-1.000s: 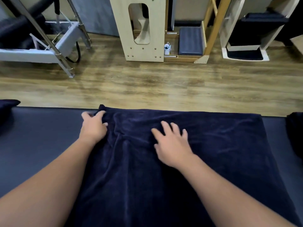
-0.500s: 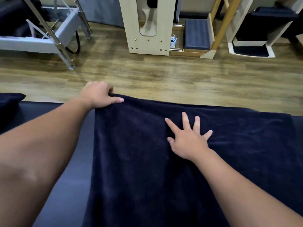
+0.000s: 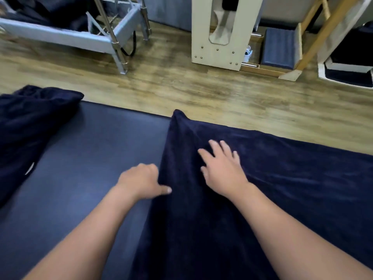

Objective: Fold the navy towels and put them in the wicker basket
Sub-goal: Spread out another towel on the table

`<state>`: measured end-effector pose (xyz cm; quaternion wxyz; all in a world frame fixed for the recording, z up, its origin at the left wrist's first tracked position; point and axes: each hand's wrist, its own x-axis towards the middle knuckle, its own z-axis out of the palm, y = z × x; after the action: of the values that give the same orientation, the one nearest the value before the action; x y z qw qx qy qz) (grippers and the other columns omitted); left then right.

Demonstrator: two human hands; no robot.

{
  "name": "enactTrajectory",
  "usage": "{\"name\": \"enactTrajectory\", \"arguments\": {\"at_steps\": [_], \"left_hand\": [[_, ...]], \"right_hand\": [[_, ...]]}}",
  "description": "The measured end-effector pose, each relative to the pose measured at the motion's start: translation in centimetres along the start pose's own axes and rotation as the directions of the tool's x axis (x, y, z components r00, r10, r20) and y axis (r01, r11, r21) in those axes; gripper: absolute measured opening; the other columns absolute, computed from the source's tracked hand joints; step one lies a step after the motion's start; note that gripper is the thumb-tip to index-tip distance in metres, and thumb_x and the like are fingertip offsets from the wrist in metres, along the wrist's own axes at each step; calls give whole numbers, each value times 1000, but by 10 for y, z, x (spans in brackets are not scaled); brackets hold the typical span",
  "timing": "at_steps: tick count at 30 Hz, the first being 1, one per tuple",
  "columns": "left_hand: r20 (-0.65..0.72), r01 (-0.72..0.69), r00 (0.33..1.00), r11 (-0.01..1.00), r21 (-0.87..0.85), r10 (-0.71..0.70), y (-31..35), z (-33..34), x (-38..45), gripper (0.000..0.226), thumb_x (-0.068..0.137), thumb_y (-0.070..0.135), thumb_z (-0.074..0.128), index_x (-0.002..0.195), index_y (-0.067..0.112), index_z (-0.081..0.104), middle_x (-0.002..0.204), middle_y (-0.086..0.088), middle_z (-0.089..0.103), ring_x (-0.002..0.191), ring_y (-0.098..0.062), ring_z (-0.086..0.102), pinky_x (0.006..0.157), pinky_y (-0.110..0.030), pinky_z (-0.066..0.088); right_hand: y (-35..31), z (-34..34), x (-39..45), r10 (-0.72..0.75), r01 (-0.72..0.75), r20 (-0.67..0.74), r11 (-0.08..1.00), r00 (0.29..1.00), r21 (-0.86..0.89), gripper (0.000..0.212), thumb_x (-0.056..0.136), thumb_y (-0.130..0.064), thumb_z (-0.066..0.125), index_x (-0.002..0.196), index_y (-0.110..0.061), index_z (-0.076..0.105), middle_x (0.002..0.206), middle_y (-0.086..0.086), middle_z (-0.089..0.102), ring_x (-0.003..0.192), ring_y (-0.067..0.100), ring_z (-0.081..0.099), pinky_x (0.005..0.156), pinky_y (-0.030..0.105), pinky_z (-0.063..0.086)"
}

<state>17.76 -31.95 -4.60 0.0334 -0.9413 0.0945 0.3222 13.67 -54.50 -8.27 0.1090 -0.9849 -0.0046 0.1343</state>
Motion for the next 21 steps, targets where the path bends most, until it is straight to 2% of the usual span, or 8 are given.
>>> {"name": "enactTrajectory", "arguments": {"at_steps": [2,4,6,8,12,15,18,21], "left_hand": [[22,21,1000,999,-29,-21,2,30,-22,43,88,57,66,103,19,54,122,-8,60,115,-31,60,87,-38,49],[-48,96,993,975,-202,-108,-5,52,-33,29,93,42,62,102,15,57,119,-14,63,111,-36,61,86,-38,51],[-109,177,959,857,-483,-260,-21,64,-33,25,91,34,64,83,12,55,98,-14,67,97,-38,63,77,-37,50],[-103,203,923,696,-689,-371,-32,73,-40,29,90,31,66,74,10,53,80,-9,65,87,-35,62,71,-35,47],[-73,201,941,721,-663,-329,-25,100,-69,39,83,56,68,82,20,52,88,-3,65,89,-31,63,69,-36,47],[-54,217,949,767,-603,-311,-31,121,-83,34,86,47,70,83,19,51,90,-2,63,88,-28,62,73,-36,51],[-98,188,926,672,-717,-364,-39,131,-89,26,92,36,65,85,15,52,82,-1,63,82,-27,61,72,-39,52],[-62,180,929,592,-786,-365,-42,136,-93,11,97,30,59,100,21,53,89,1,64,85,-21,62,79,-40,55]], "right_hand": [[-19,8,5,-113,117,85,992,990,-44,56,102,-47,44,154,-40,24,167,6,1,153,34,-6,114,74,8],[-30,11,17,-21,31,122,997,992,-74,59,103,-52,35,156,-43,12,168,4,-6,153,37,-10,109,79,2],[-35,7,32,109,-101,130,993,986,-63,62,104,-52,31,158,-39,4,168,6,-10,151,44,-13,109,80,1],[-44,2,45,79,-64,146,993,986,-103,65,104,-45,37,159,-34,5,167,10,-13,150,47,-13,111,78,6],[-72,4,57,-212,240,235,966,949,-99,68,101,-47,47,154,-52,6,168,1,-14,152,42,-13,112,76,8],[-89,10,72,-198,227,269,971,943,-78,60,99,-54,47,150,-54,15,168,1,-15,151,40,-21,111,77,-2],[-97,10,91,-224,237,238,971,945,-28,68,97,-52,52,154,-45,15,168,5,-12,154,29,-15,116,70,-1],[-93,4,105,-174,164,133,983,976,86,56,101,-35,49,153,-34,27,168,8,-2,155,29,-3,118,60,9]]}}
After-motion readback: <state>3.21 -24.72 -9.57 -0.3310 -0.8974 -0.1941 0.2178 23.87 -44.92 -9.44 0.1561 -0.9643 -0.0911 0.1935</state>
